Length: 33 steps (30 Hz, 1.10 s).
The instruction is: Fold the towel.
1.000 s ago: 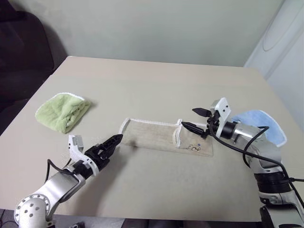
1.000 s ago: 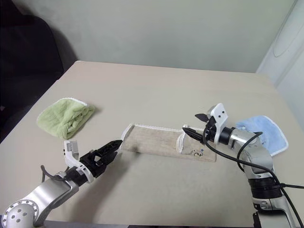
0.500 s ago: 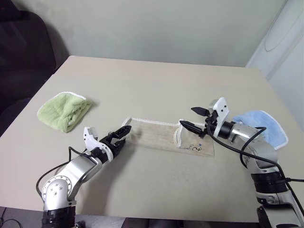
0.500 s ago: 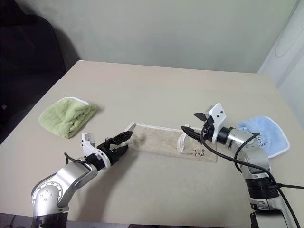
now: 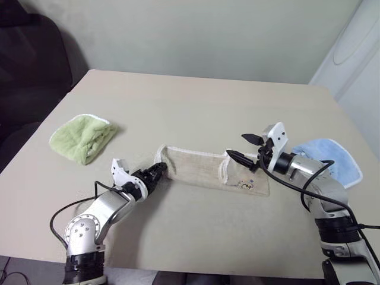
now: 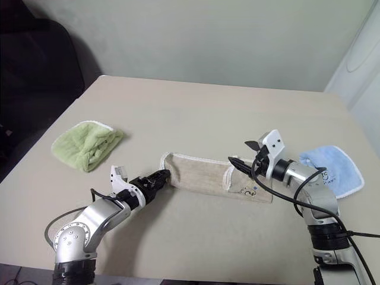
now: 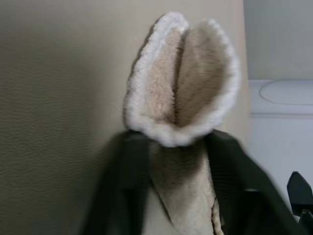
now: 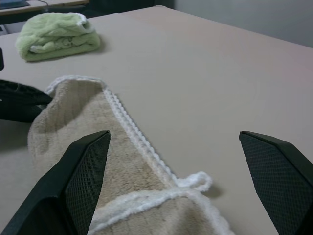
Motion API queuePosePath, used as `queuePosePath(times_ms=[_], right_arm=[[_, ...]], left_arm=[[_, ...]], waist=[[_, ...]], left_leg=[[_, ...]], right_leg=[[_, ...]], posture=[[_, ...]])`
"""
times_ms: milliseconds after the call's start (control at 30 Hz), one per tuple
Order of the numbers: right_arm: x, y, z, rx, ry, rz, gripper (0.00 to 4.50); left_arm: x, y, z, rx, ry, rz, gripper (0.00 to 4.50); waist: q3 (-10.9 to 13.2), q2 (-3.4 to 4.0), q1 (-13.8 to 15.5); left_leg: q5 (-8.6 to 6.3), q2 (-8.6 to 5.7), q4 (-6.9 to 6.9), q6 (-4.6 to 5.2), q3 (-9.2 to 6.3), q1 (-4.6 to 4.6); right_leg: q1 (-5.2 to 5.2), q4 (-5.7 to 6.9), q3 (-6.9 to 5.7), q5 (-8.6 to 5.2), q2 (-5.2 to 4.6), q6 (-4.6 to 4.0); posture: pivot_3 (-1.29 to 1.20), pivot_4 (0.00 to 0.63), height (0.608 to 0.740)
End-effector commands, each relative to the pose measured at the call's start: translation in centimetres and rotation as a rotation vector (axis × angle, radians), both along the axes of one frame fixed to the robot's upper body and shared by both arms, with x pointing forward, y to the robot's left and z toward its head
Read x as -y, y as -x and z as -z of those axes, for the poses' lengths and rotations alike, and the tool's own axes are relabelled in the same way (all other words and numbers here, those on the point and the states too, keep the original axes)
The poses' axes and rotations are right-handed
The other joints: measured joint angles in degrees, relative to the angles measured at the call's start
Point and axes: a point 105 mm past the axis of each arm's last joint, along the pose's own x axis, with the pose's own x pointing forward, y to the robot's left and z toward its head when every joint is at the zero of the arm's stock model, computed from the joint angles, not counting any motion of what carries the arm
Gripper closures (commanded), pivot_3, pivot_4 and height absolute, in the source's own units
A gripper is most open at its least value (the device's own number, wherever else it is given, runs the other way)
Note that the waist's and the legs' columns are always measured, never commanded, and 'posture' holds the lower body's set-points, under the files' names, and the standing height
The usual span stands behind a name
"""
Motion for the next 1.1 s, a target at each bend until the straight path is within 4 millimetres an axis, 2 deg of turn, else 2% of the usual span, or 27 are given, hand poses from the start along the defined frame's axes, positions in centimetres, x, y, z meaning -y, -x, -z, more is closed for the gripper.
queuePosePath(times_ms=[33, 67, 167, 300, 467, 600, 667, 733, 833, 933, 1100], right_arm=[[0.3, 0.2, -1.6, 0.075, 0.001, 0.013, 0.02], [0.3, 0.2, -1.6, 0.075, 0.001, 0.013, 0.02], [0.2, 0.2, -1.6, 0.075, 0.002, 0.010, 0.02], [0.1, 0.1, -1.6, 0.076, 0.002, 0.006, 0.02], [0.5, 0.0, -1.6, 0.074, 0.002, 0.017, 0.02], [1.1, -0.1, -1.8, 0.076, 0.001, 0.042, 0.02], [1.7, -0.4, -2.0, 0.082, -0.004, 0.072, 0.02], [2.1, -0.6, -2.2, 0.087, -0.011, 0.094, 0.02], [3.8, -1.1, -2.8, 0.100, -0.023, 0.164, 0.02], [4.8, -1.3, -3.0, 0.111, -0.021, 0.208, 0.02], [6.3, -1.3, -3.3, 0.125, -0.023, 0.277, 0.02]], left_arm=[[-0.3, 0.3, -0.2, 0.008, -0.002, -0.015, 4.22], [-0.4, 0.4, -0.2, 0.010, -0.002, -0.018, 4.47], [-0.4, 0.5, -0.6, 0.028, 0.001, -0.024, 4.47], [-0.3, 0.9, -2.2, 0.123, -0.021, 0.000, 4.47], [-0.3, 2.0, -5.9, 0.342, -0.092, 0.077, 4.47], [0.0, 1.9, -9.2, 0.512, -0.171, 0.169, 4.47], [1.3, 1.5, -10.3, 0.582, -0.244, 0.260, 4.47], [2.3, 1.3, -10.6, 0.613, -0.302, 0.333, 4.47], [5.6, 0.7, -10.3, 0.663, -0.429, 0.525, 4.47], [7.7, 0.1, -10.3, 0.702, -0.455, 0.634, 4.47], [12.7, -0.6, -10.7, 0.805, -0.481, 0.845, 4.47]], waist=[[0.0, -0.01, -0.1], [0.0, 0.00, -0.1], [0.0, -0.01, -0.3], [0.0, -0.07, -0.4], [0.1, -0.14, -0.4], [0.1, -0.16, -0.3], [0.1, -0.19, -0.2], [0.1, -0.18, -0.1], [0.1, -0.21, 0.0], [0.1, -0.22, 0.0], [0.1, -0.24, -0.2]], left_leg=[[0.02, 0.02, 0.00, 0.04, 0.00, 0.01], [0.03, 0.04, 0.00, 0.05, 0.01, 0.03], [0.00, 0.04, -0.01, 0.06, 0.00, 0.05], [-0.12, 0.05, -0.01, 0.03, -0.02, 0.04], [-0.18, 0.05, -0.01, -0.06, -0.10, 0.00], [-0.28, 0.04, -0.01, -0.18, -0.15, -0.02], [-0.26, 0.03, -0.01, -0.17, -0.18, -0.04], [-0.25, 0.01, 0.02, -0.15, -0.21, -0.06], [-0.26, -0.02, 0.04, -0.14, -0.20, -0.08], [-0.24, -0.06, 0.03, -0.12, -0.18, -0.11], [-0.23, -0.01, 0.00, -0.12, -0.16, -0.12]], right_leg=[[0.00, 0.00, 0.00, -0.02, 0.04, -0.02], [0.00, 0.00, 0.01, -0.03, 0.09, -0.04], [0.01, 0.00, 0.02, -0.04, 0.14, -0.05], [-0.01, 0.00, 0.04, -0.04, 0.14, -0.06], [-0.04, 0.00, 0.04, -0.08, 0.16, -0.14], [-0.05, 0.00, 0.05, -0.10, 0.16, -0.21], [-0.04, 0.00, 0.06, -0.09, 0.15, -0.24], [-0.03, 0.00, 0.09, -0.08, 0.09, -0.28], [-0.04, -0.03, 0.10, -0.07, -0.07, -0.29], [-0.07, -0.05, 0.07, -0.05, -0.21, -0.32], [-0.10, -0.05, 0.03, -0.05, -0.22, -0.31]], posture=[[0.00, 0.150, 0.740], [0.00, 0.150, 0.740], [0.00, 0.150, 0.740], [0.00, 0.150, 0.740], [0.00, 0.150, 0.740], [0.00, 0.150, 0.740], [0.00, 0.150, 0.740], [0.00, 0.150, 0.740], [0.00, 0.150, 0.740], [0.00, 0.150, 0.740], [0.00, 0.150, 0.740]])
